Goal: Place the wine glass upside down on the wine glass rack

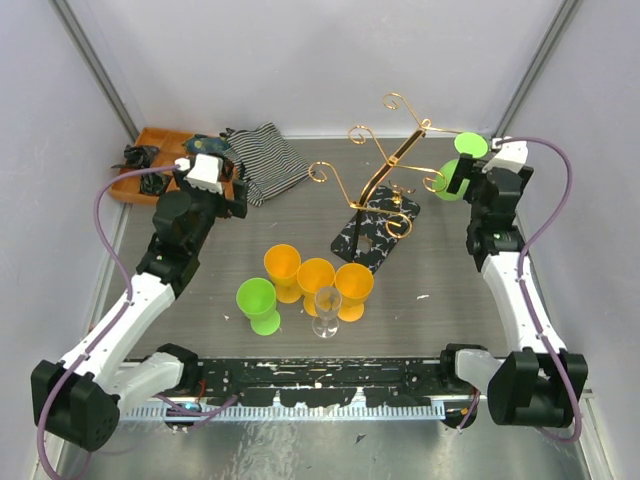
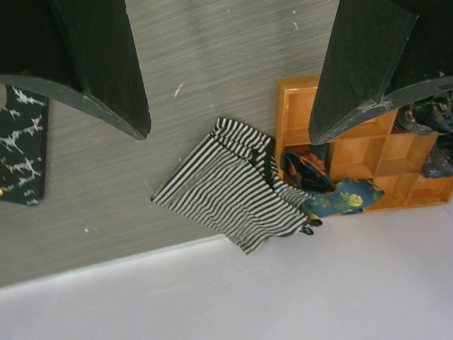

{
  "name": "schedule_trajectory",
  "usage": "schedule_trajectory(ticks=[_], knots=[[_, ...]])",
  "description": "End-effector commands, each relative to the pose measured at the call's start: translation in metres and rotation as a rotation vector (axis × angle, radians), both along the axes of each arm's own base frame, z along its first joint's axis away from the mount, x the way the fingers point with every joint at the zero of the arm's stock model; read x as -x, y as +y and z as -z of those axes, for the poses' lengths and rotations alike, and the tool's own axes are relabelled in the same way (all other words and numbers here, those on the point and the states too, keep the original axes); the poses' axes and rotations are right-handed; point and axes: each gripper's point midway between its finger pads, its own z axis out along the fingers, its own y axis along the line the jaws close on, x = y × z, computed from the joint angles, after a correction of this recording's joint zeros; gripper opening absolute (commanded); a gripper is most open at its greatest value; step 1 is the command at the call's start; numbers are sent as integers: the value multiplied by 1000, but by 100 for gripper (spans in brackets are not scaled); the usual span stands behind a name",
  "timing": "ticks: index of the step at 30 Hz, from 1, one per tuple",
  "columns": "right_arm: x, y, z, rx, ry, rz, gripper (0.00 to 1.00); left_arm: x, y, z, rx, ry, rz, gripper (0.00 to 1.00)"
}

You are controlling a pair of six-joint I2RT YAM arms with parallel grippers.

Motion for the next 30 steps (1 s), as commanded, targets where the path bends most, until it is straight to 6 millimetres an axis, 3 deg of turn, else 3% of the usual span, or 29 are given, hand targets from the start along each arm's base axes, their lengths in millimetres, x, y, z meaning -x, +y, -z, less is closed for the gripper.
schedule_trajectory(ticks=[1, 6, 12, 17, 25, 30], knots=[[12, -5, -73, -48, -116, 67, 100, 5, -17, 3, -32, 70, 104, 100], [5, 16, -98, -161, -67, -19, 97, 19, -28, 26, -83, 187, 199, 100], [-5, 50, -126, -252, -67, -156, 95, 56, -42, 49, -82, 326, 343, 100], [-19, 81, -130, -256, -32, -236, 94, 80, -52, 54, -20, 379, 422, 100], [-34, 128, -129, -243, -19, -332, 94, 82, -55, 65, -12, 423, 433, 96], [-38, 146, -133, -241, -25, -374, 94, 79, -59, 75, -45, 453, 436, 95]])
